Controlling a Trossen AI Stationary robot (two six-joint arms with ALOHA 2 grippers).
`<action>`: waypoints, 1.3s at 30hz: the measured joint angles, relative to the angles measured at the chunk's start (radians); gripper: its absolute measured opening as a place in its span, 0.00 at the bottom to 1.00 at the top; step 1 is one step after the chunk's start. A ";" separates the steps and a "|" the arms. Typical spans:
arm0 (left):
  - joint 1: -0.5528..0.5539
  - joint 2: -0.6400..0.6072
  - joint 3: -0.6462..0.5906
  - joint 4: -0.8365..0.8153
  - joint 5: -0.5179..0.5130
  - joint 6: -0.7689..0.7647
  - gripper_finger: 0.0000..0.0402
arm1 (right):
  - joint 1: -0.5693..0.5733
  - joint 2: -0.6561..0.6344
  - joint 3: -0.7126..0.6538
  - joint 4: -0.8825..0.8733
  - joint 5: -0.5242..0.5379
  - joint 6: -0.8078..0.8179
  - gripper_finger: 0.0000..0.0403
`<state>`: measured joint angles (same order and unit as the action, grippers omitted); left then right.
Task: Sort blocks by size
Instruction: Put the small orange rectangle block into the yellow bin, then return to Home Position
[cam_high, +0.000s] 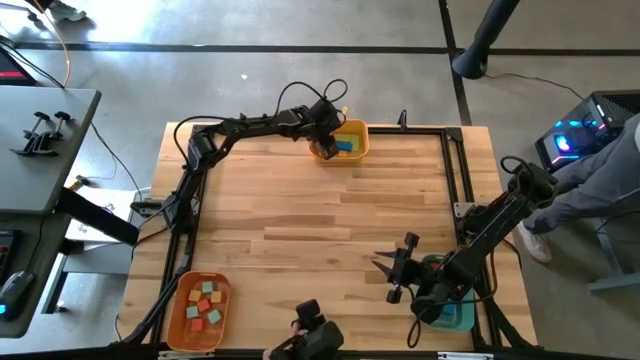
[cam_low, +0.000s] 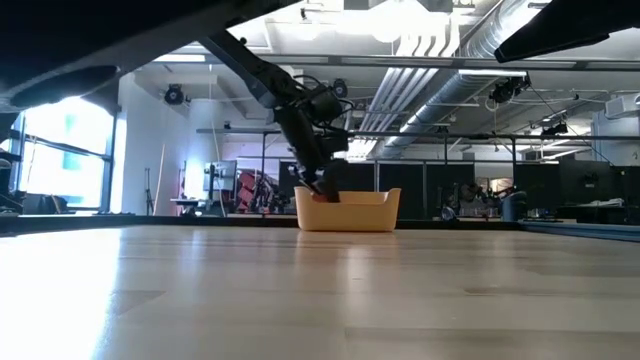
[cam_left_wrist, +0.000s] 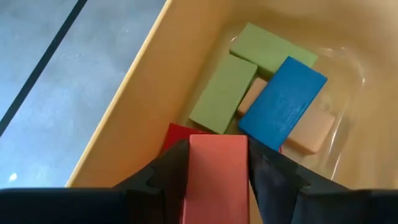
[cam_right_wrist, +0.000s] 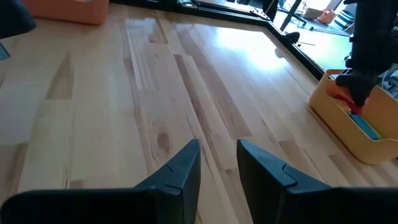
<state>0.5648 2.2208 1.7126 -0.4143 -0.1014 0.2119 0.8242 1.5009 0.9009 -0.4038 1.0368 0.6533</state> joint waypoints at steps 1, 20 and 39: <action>0.000 0.000 0.000 0.003 0.003 0.000 0.38 | 0.000 0.000 0.000 -0.001 0.000 0.000 0.25; 0.009 0.001 0.000 -0.031 0.102 -0.105 0.37 | 0.000 0.000 0.000 -0.002 0.000 0.000 0.25; -0.053 0.011 0.000 -0.011 0.170 -0.027 0.32 | 0.000 0.000 0.000 -0.002 -0.009 0.001 0.25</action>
<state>0.5114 2.2314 1.7123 -0.4257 0.0682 0.1852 0.8243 1.5009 0.9009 -0.4057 1.0283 0.6544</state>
